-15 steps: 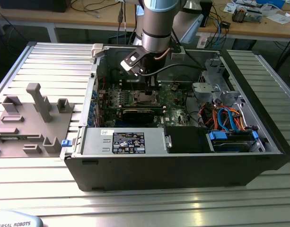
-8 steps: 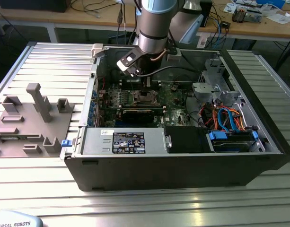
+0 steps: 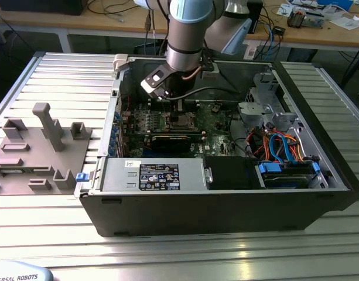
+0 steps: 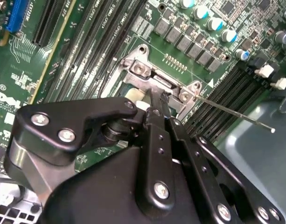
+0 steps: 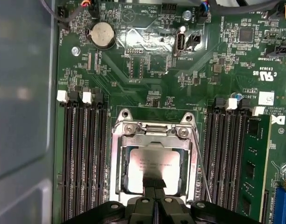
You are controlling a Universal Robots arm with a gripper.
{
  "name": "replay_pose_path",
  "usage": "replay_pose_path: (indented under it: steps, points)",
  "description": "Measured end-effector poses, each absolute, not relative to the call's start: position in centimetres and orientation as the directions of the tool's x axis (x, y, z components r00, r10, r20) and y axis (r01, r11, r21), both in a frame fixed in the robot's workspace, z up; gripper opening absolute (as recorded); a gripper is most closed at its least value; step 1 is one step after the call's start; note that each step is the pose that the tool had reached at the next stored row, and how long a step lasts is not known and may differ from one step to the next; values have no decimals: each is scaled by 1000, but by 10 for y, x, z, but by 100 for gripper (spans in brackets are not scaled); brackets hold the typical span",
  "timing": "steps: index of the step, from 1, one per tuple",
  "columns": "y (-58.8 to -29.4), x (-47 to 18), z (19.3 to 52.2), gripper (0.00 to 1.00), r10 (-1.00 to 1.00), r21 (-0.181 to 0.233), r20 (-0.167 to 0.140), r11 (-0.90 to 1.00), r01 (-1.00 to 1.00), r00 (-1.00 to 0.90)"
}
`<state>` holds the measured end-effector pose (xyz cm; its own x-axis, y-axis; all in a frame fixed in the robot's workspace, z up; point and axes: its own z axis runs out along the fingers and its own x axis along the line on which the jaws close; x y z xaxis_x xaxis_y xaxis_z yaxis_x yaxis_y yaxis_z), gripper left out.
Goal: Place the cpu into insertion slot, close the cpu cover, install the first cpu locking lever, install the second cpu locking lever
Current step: 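Close the cpu cover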
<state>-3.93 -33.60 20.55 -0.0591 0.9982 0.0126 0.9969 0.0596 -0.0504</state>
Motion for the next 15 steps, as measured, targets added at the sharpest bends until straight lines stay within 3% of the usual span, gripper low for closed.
replay_pose_path:
  steps: [15]
  points:
    - [-336, -15, 206, 11, 998, -52, 13, 66, 996, -65]
